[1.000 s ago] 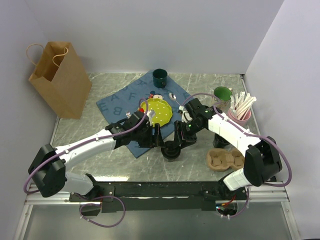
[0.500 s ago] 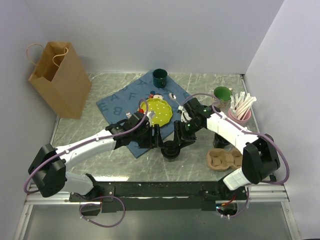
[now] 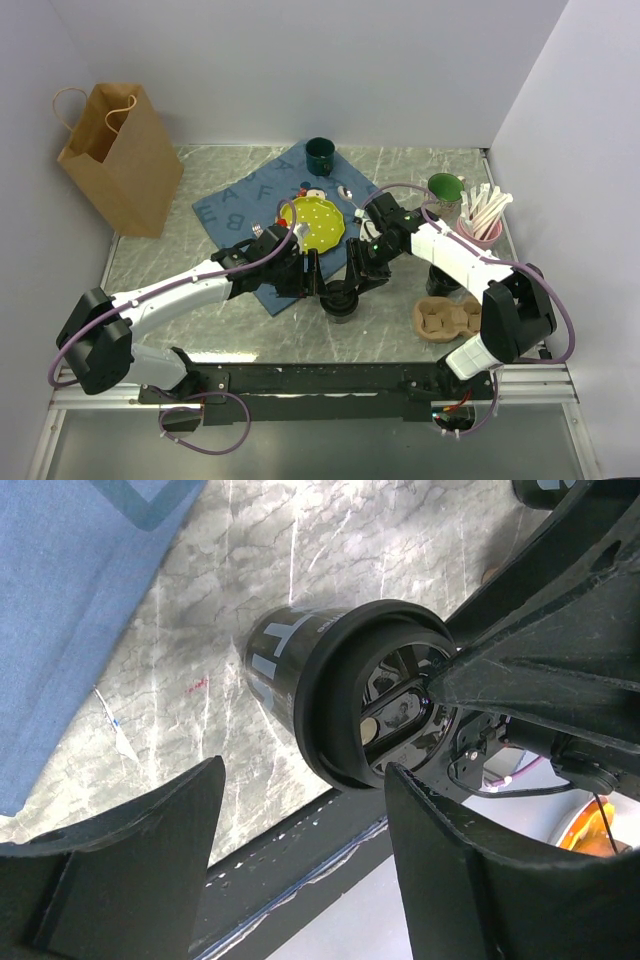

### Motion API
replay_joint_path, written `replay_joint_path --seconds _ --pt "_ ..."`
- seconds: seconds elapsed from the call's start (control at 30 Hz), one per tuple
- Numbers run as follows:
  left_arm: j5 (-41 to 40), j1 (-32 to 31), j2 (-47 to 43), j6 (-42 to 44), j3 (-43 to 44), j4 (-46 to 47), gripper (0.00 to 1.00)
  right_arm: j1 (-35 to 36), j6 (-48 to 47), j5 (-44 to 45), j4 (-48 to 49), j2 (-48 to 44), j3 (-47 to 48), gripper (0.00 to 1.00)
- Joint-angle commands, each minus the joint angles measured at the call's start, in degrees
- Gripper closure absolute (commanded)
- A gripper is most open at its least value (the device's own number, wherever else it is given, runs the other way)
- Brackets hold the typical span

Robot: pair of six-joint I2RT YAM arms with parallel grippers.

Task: Pack the takeout coffee

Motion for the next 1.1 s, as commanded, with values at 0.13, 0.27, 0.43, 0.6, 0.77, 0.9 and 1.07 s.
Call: replay_joint_path --seconds 0.13,0.27,0.43,0.6,0.77,0.9,1.07 --pt "-0.4 0.0 0.8 1.1 0.2 1.2 0.30 0.5 -0.2 -1.0 0.2 -0.8 2.0 0.37" --pt "0.8 0.0 1.9 1.4 0.8 2.0 0.30 0.4 -0.2 -0.8 0.1 -1.6 1.7 0.33" --pt "1.8 -0.1 3.0 1.5 -0.2 3.6 0.32 0.4 -0.4 -0.7 0.5 -1.7 0.4 0.34" --pt "1.8 0.0 4.2 1.2 -0.7 4.4 0.33 0.5 -0.5 -0.8 2.7 -1.8 -2.6 0.40" --pt "2.0 -0.1 4.5 0.3 -2.3 5.8 0.34 0.5 -0.7 -0.8 6.1 -1.6 -5.8 0.48" --pt "2.5 -0.1 5.4 -0.6 -3.8 7.5 0.37 0.3 -1.5 -0.6 8.6 -2.5 -9.7 0.54" --pt "2.4 -0.2 5.8 -2.0 -5.6 7.9 0.40 0.0 -2.5 -1.4 13.2 -4.6 -14.0 0.60"
